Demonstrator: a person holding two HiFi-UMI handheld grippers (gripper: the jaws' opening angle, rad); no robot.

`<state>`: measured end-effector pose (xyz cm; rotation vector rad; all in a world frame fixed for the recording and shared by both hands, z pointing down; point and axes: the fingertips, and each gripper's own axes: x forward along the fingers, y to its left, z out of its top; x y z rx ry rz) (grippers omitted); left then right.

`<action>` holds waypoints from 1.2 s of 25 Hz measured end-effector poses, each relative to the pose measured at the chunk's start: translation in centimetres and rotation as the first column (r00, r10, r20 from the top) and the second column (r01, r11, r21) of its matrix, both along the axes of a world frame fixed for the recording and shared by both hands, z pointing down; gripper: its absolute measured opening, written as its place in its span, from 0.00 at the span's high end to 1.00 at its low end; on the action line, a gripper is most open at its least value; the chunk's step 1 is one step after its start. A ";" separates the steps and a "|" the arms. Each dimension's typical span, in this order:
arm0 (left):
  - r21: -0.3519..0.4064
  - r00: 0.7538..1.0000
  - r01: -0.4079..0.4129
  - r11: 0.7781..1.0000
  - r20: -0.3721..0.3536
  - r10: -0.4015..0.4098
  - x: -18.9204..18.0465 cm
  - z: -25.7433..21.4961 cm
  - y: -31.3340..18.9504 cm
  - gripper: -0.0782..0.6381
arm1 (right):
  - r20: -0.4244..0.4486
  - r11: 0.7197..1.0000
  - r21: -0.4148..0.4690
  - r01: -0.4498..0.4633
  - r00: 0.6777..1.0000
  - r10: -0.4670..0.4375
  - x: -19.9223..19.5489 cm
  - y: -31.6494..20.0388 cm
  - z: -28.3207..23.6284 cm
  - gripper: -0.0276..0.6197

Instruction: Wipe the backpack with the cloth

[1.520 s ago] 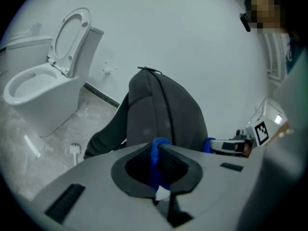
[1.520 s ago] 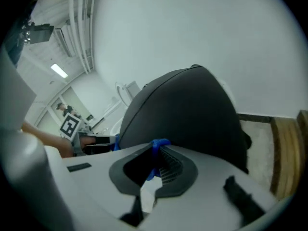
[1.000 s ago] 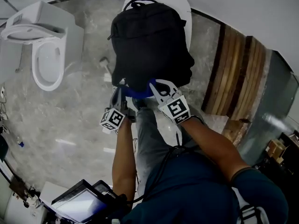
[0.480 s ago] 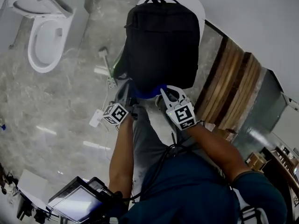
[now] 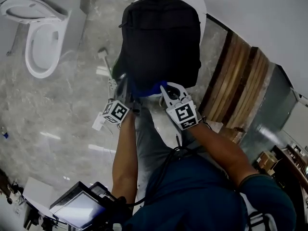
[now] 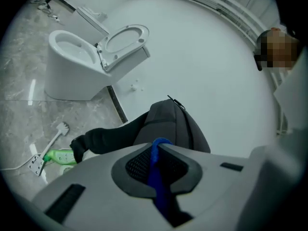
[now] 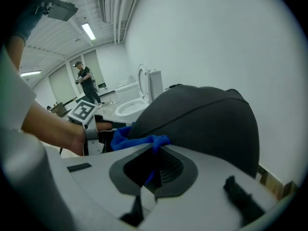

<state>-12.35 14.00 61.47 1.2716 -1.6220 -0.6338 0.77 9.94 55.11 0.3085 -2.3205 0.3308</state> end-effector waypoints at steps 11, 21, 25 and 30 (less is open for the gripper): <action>-0.061 0.889 -0.399 0.915 0.220 0.402 13.6 -10.1 -2.4 0.85 | -0.100 0.694 -0.192 -0.694 0.717 0.690 19.3 -10.5 3.7 0.95; -0.126 0.852 -0.499 0.857 0.105 0.512 19.6 -6.6 -8.8 0.85 | 0.011 0.611 -0.504 -0.610 0.703 0.711 15.6 -16.9 10.5 0.95; -0.182 0.848 -0.503 0.845 0.082 0.523 20.4 -5.4 -6.7 0.85 | -0.032 0.524 -0.552 -0.648 0.644 0.764 18.1 -12.8 11.0 0.95; -0.096 0.817 -0.552 0.828 0.135 0.560 20.2 -7.0 -11.7 0.85 | 0.009 0.582 -0.525 -0.621 0.680 0.733 17.0 -15.8 11.1 0.95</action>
